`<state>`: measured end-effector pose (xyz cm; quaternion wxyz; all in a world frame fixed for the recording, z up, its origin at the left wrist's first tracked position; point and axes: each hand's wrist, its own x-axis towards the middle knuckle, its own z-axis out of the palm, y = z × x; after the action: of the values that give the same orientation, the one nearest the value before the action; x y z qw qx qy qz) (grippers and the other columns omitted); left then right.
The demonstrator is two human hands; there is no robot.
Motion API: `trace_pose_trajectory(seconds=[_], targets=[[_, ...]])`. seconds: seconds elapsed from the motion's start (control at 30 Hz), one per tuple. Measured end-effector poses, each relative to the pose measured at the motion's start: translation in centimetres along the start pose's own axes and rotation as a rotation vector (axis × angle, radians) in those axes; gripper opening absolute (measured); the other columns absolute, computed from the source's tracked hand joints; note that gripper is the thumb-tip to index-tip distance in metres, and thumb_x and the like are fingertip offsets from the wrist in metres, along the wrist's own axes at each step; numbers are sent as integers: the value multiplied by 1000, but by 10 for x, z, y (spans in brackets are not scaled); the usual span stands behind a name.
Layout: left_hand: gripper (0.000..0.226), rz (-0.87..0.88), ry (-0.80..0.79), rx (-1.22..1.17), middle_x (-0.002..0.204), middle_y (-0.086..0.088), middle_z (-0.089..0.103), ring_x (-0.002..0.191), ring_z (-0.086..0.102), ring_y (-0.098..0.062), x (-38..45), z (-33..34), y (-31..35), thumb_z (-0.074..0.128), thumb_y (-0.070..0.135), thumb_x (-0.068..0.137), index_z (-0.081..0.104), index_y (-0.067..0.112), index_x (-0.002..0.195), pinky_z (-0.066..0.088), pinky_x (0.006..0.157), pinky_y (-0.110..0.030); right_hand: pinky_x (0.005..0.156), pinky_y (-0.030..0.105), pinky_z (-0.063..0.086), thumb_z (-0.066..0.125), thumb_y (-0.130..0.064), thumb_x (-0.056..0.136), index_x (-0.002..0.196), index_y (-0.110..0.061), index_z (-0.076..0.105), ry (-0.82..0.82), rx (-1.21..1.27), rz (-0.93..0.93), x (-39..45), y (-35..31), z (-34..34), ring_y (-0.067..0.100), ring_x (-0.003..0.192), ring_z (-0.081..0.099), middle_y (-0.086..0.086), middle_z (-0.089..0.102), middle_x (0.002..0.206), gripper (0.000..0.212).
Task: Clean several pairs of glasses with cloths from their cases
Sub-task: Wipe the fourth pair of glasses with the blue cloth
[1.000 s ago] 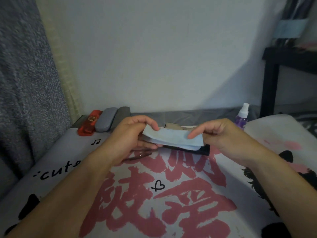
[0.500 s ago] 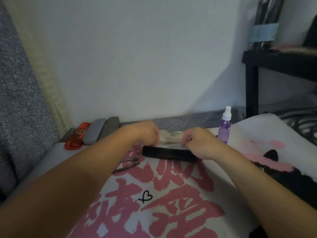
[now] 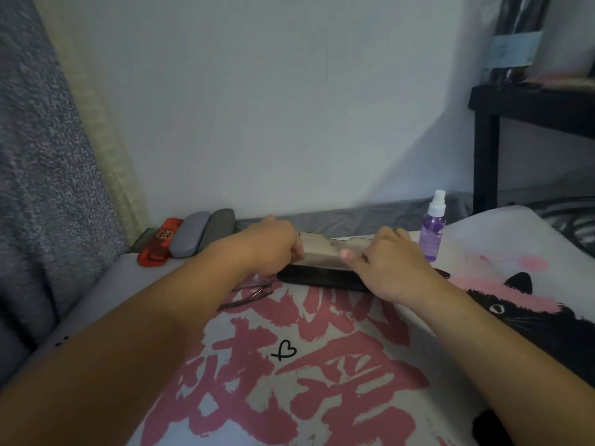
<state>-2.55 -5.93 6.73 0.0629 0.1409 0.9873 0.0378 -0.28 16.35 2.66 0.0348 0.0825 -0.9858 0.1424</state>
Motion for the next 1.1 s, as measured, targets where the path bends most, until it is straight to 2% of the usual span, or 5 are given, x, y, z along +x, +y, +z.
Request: trace_pose_trajectory(seconds=[0.2,0.4,0.77,0.93,1.1], targets=[[26,-389,529,-496,90,7,66,70,59,-7,-110,17,-73,56,5,99,73,23,108,47,61,-21,77,34,45,54,-31,100,91,-11,75,442,150,-341,-15,-11,15,22,85,55,1,57,88,30],[22,-600,398,-830,93,3,69,87,63,-8,-150,65,-104,77,11,88,68,15,109,46,82,-22,73,36,56,57,-27,100,100,-20,72,171,268,-453,-38,-64,41,15,78,65,-5,69,91,16],[13,-589,831,-989,79,-5,73,76,67,-20,-165,67,-66,71,13,93,70,21,84,56,77,-33,79,25,46,55,-36,102,114,-27,75,-54,254,-413,-48,-71,44,7,92,58,-11,62,101,25],[15,-419,1024,-1093,81,3,75,78,71,-9,-146,56,-13,68,15,95,70,28,87,56,77,-21,64,27,54,59,-31,99,126,-14,65,-450,1396,-99,-55,-81,26,18,79,68,10,72,112,33],[15,-88,954,-830,90,12,69,85,67,-5,-94,65,47,71,17,93,65,31,92,57,77,-26,61,25,52,49,-17,106,113,-3,66,-69,1923,79,-33,-58,11,15,73,64,8,71,90,23]])
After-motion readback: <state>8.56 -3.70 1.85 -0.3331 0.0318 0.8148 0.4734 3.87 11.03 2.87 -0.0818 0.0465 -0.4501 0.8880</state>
